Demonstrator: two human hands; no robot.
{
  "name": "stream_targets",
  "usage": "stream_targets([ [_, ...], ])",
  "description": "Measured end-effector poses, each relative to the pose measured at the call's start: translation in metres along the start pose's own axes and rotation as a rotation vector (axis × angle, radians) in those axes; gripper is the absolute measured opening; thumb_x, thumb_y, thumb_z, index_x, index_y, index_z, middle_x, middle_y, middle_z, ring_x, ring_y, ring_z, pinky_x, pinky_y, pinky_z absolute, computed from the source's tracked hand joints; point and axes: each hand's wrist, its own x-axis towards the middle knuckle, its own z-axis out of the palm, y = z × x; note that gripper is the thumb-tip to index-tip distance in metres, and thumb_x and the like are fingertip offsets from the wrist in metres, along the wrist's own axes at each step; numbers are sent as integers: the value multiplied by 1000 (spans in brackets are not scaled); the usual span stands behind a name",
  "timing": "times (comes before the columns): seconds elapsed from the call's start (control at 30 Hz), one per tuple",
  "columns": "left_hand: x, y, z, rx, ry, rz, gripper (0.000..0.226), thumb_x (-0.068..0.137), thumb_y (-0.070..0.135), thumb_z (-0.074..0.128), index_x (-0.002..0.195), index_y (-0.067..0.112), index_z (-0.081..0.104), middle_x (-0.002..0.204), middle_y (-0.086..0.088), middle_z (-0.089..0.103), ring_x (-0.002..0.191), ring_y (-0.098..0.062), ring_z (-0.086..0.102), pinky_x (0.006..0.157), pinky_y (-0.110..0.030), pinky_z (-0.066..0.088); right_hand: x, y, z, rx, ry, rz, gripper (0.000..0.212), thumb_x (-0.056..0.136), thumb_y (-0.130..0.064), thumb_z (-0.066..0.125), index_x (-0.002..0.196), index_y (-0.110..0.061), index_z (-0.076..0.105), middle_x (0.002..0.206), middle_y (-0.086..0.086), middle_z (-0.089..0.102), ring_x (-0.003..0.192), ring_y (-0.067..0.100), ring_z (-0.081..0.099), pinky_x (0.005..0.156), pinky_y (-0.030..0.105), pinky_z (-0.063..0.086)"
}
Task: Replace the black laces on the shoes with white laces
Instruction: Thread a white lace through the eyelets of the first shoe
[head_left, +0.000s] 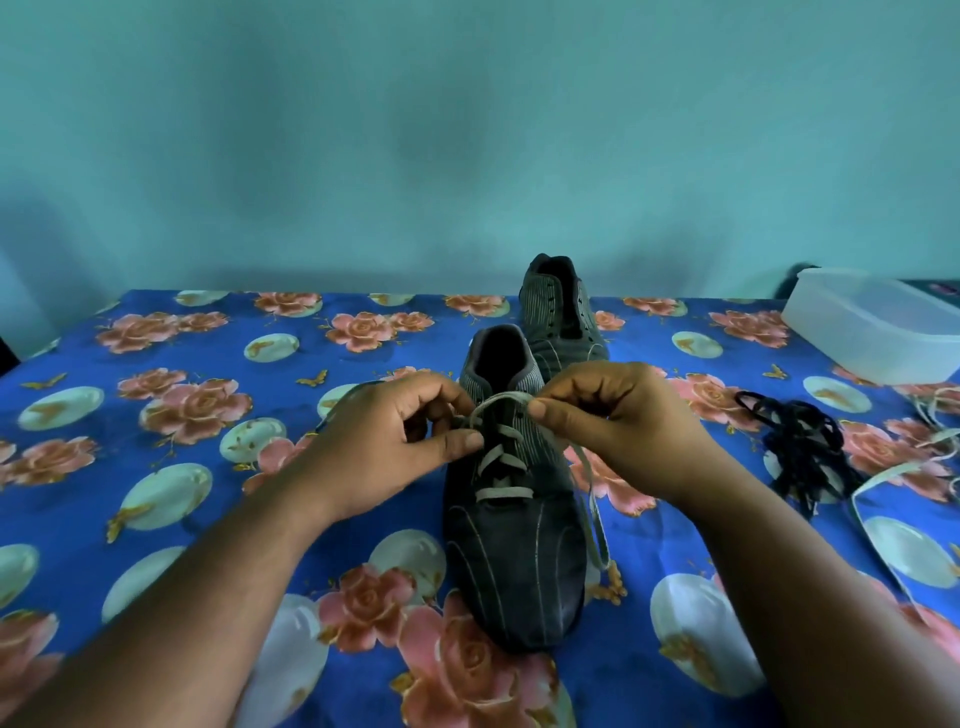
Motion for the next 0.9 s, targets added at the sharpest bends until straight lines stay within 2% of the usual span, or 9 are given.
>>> stream_targets([
  [0.2, 0, -2, -3, 6, 37, 19, 17, 83, 43, 76, 90, 29, 72, 73, 11, 60, 69, -32, 55, 67, -39, 49, 2, -5, -8, 80, 53, -3, 17, 89, -22, 74, 78, -9, 72, 64, 2, 68, 58, 5, 58, 59, 15, 45],
  [0.33, -1, 5, -7, -119, 151, -19, 11, 84, 37, 74, 91, 29, 71, 80, -1, 69, 71, -39, 60, 55, -45, 56, -2, -8, -8, 161, -106, 38, 15, 89, -24, 75, 81, -12, 74, 64, 3, 69, 49, 28, 58, 47, 37, 47],
  [0.4, -1, 11, -7, -187, 218, -24, 6, 90, 28, 72, 95, 24, 70, 80, -1, 72, 68, -30, 63, 54, -35, 54, -5, -12, -7, 233, -236, 66, 15, 89, -14, 74, 78, -5, 72, 54, 0, 63, 37, 17, 50, 36, 27, 37],
  [0.47, -1, 17, -5, -237, 261, -20, 4, 95, 15, 69, 97, 19, 70, 79, 2, 75, 57, -10, 62, 52, -29, 50, -7, -19, -3, 260, -293, 39, 14, 89, -4, 69, 76, 0, 70, 52, -4, 60, 35, 2, 48, 38, 11, 35],
  [0.53, -1, 22, -1, -273, 276, 7, 7, 94, 9, 68, 98, 15, 70, 78, 5, 76, 50, -4, 57, 48, -26, 47, -5, -23, 3, 253, -196, 15, 25, 89, -15, 66, 78, 6, 72, 61, 0, 65, 39, 2, 53, 41, 6, 36],
  [0.6, -2, 24, 3, -280, 270, 53, 10, 88, 16, 71, 99, 15, 72, 78, 8, 75, 49, -11, 57, 49, -22, 48, -2, -22, 8, 188, -11, 2, 37, 89, -32, 62, 85, 2, 76, 68, 3, 69, 47, 1, 56, 47, 8, 39],
  [0.73, -4, 21, 10, -24, 246, 292, 9, 90, 27, 77, 99, 27, 76, 92, 7, 78, 62, -16, 68, 57, -28, 55, 3, -19, 15, 78, 103, 52, 36, 93, -44, 56, 86, -17, 78, 67, -6, 70, 55, 1, 52, 57, 12, 40],
  [0.83, -1, 19, 14, 152, 214, 418, 18, 91, 31, 72, 101, 18, 79, 103, 10, 77, 90, -11, 74, 75, -41, 59, 3, -19, 19, 96, 48, 53, 33, 98, -33, 60, 79, -11, 74, 62, -9, 65, 52, 1, 51, 56, 10, 38],
  [0.9, -1, 19, 15, 219, 177, 463, 19, 92, 28, 71, 101, 15, 80, 104, 8, 77, 97, -5, 73, 80, -39, 58, 4, -19, 19, 244, 40, 99, 21, 97, -18, 65, 89, -1, 74, 65, -5, 68, 48, -1, 54, 51, 8, 40],
])
